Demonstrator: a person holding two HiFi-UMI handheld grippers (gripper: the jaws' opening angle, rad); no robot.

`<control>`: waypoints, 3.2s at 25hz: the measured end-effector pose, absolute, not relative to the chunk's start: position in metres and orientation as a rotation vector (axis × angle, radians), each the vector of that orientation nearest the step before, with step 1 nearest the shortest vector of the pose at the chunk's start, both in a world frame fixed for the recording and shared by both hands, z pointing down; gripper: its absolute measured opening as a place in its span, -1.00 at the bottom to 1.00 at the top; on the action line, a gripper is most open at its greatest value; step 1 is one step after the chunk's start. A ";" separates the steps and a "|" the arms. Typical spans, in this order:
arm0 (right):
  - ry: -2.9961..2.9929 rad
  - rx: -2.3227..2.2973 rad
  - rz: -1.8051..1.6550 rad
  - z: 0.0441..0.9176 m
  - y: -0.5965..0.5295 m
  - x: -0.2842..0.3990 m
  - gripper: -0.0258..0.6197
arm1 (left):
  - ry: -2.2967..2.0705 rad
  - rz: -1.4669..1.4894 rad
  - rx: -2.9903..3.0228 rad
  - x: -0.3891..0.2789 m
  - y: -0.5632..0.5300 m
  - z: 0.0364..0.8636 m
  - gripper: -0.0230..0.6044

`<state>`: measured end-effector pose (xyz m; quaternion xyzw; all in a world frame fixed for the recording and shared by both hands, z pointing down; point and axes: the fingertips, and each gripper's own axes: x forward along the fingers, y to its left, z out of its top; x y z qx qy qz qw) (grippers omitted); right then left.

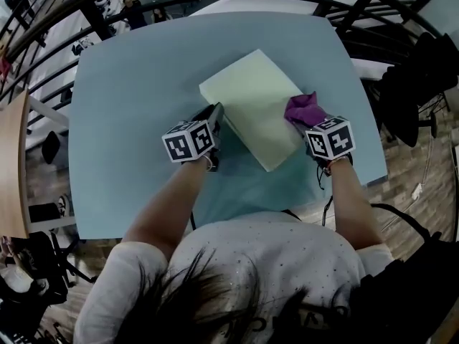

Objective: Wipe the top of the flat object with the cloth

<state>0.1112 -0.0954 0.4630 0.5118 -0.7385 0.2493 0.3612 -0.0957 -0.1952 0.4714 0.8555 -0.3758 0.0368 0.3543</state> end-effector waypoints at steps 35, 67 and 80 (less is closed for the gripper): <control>-2.126 0.811 0.569 0.461 -0.030 0.035 -0.83 | -0.908 0.110 2.230 -0.088 -0.193 0.473 -0.60; -2.232 1.019 0.496 0.417 -0.095 0.100 -0.82 | -1.040 0.109 2.294 -0.095 -0.195 0.469 -0.60; -2.298 0.722 0.631 0.460 -0.027 -0.003 -0.82 | -1.020 0.123 2.317 -0.088 -0.193 0.470 -0.60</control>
